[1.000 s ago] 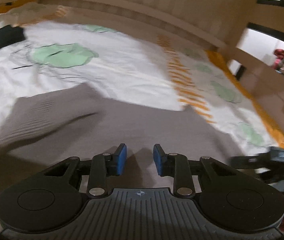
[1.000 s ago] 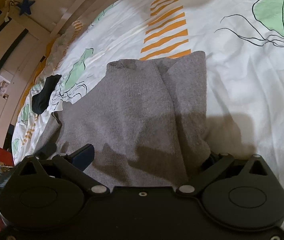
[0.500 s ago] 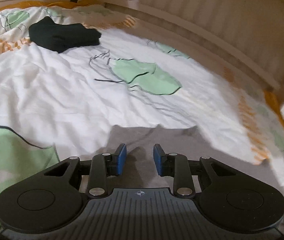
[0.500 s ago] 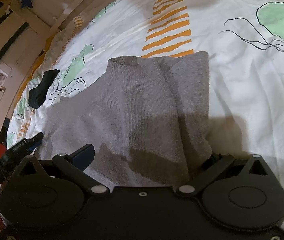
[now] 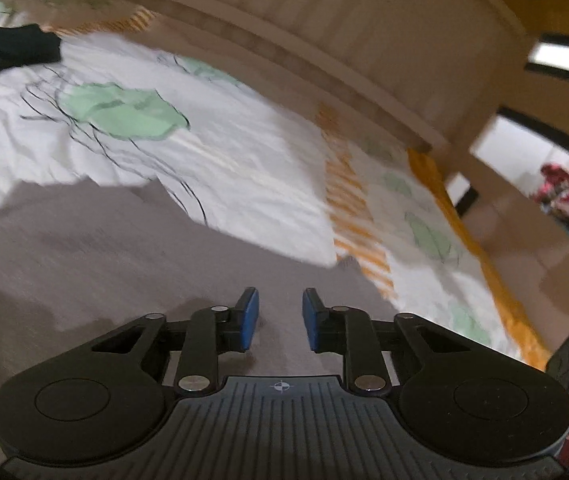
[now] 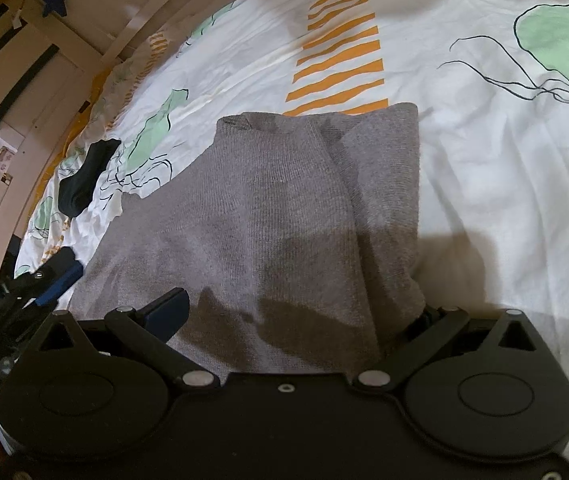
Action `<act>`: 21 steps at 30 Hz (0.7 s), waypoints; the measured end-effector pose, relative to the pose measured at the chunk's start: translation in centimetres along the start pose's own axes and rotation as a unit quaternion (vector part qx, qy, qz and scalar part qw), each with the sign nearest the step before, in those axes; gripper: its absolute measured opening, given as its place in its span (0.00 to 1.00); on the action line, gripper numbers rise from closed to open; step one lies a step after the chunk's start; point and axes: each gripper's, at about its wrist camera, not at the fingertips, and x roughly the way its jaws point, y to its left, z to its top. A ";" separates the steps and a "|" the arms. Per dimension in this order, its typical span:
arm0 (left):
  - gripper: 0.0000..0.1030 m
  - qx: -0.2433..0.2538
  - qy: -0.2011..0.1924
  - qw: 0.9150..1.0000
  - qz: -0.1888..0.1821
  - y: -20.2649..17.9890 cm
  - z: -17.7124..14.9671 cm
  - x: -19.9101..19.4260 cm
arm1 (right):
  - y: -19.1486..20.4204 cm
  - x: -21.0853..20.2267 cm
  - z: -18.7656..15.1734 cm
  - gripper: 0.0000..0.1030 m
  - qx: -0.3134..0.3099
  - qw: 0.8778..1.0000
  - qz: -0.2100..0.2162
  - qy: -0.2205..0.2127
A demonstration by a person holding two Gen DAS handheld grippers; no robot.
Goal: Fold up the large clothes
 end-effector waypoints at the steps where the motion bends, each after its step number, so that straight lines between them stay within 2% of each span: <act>1: 0.19 0.004 0.009 1.000 0.013 0.1 -0.5 0.5 | 0.1 0.0 0.0 1.00 0.000 1.000 0.000 0.000; 3: 0.15 0.001 0.038 0.999 0.035 1.0 -1.4 2.0 | 0.0 0.0 0.0 1.00 0.001 1.000 0.001 0.000; 4: 0.15 -0.003 0.045 0.998 0.032 1.6 -1.8 2.5 | 0.0 0.0 0.0 1.00 0.001 1.000 0.001 0.000; 9: 0.14 0.025 0.048 0.998 0.025 1.8 -1.8 2.4 | 0.0 0.0 0.0 1.00 0.000 1.000 0.001 0.001; 21: 0.14 -0.008 0.057 0.998 0.012 1.8 -3.3 -0.9 | -0.3 -0.3 0.0 1.00 0.001 1.000 0.010 0.001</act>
